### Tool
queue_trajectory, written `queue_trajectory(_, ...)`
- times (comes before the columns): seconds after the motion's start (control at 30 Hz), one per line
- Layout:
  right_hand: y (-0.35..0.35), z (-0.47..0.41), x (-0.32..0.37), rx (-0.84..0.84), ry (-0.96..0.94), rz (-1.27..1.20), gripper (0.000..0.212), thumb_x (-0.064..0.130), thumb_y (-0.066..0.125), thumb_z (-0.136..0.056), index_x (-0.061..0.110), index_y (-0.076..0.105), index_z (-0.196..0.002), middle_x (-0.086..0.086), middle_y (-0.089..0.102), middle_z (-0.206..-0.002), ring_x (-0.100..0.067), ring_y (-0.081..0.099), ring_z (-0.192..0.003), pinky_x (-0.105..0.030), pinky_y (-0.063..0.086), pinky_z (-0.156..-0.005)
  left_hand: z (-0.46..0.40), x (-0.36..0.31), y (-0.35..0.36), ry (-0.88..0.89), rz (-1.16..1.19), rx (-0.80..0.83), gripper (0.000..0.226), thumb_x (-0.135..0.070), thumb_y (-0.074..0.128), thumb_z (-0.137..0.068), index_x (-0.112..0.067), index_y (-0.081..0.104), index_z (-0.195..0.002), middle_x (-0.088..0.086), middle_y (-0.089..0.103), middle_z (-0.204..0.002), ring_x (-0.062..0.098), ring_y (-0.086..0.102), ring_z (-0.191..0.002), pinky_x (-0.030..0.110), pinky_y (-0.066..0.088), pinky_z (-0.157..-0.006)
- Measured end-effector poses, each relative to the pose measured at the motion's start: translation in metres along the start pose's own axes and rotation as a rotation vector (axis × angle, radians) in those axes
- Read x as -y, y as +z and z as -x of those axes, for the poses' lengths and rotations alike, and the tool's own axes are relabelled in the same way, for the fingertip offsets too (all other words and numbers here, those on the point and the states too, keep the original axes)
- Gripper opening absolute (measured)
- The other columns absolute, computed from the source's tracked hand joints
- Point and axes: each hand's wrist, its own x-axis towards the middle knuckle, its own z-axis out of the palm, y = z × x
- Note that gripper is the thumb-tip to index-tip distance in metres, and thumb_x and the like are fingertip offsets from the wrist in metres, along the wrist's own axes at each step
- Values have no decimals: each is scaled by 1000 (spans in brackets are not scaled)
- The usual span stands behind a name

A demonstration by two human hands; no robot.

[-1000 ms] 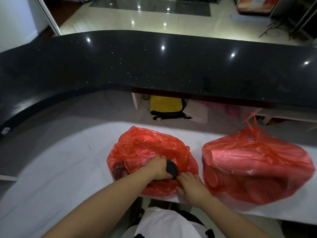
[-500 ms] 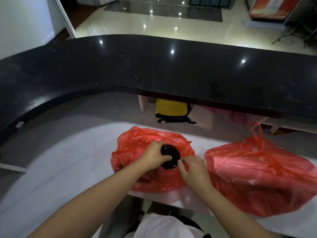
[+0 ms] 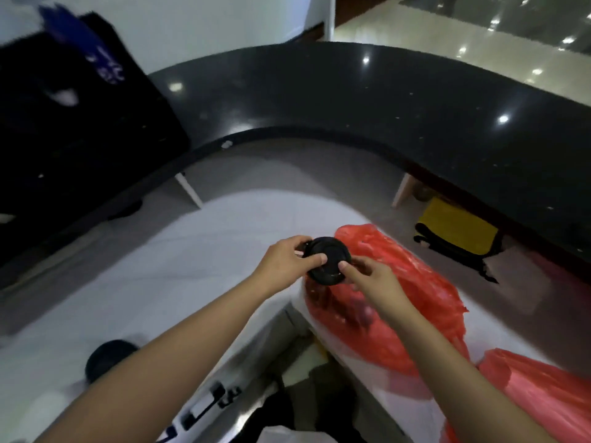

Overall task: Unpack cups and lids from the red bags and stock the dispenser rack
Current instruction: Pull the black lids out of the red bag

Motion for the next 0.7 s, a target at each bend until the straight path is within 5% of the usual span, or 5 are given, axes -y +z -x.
queue_trajectory(0.1, 60, -3, 17, 161, 7, -3, 20, 36, 72, -92, 23, 74, -106, 3, 78, -87, -7, 71, -73, -21, 51, -64, 31, 46, -46, -91, 14, -83, 63, -48, 76, -85, -21, 59, -139, -5, 66, -130, 14, 64, -113, 34, 51, -101)
queue_trajectory(0.3, 191, 1, 24, 394, 136, 66, 25, 32, 73, -92, 11, 73, -107, -6, 76, -81, -14, 71, -75, -27, 58, -71, 112, 146, -134, -202, -28, -247, 53, -55, 57, -96, -25, 57, -140, -16, 62, -119, -5, 59, -99, 1, 37, -74)
queue_trajectory(0.43, 269, 10, 9, 489, 227, 151, 22, 35, 74, -91, 13, 73, -96, -6, 72, -70, -14, 67, -68, -31, 58, -73, 174, 221, -183, -264, -181, -335, 42, -42, 50, -103, -19, 58, -137, -3, 61, -130, 14, 58, -118, 24, 42, -97)
queue_trajectory(0.53, 320, 14, 3, 489, 245, 247, 22, 35, 74, -90, 13, 73, -88, -8, 74, -74, -14, 70, -65, -28, 56, -65, 212, 272, -203, -342, -268, -338, 33, -35, 47, -104, -16, 64, -124, 3, 62, -125, 23, 59, -116, 34, 46, -99)
queue_trajectory(0.7, 372, 15, -4, 409, 273, 363, 37, 36, 72, -92, -2, 72, -91, -22, 74, -80, -31, 71, -74, -40, 59, -72, 243, 326, -208, -385, -321, -230, 45, -31, 48, -105, -18, 50, -147, 2, 49, -149, 19, 49, -132, 25, 36, -110)
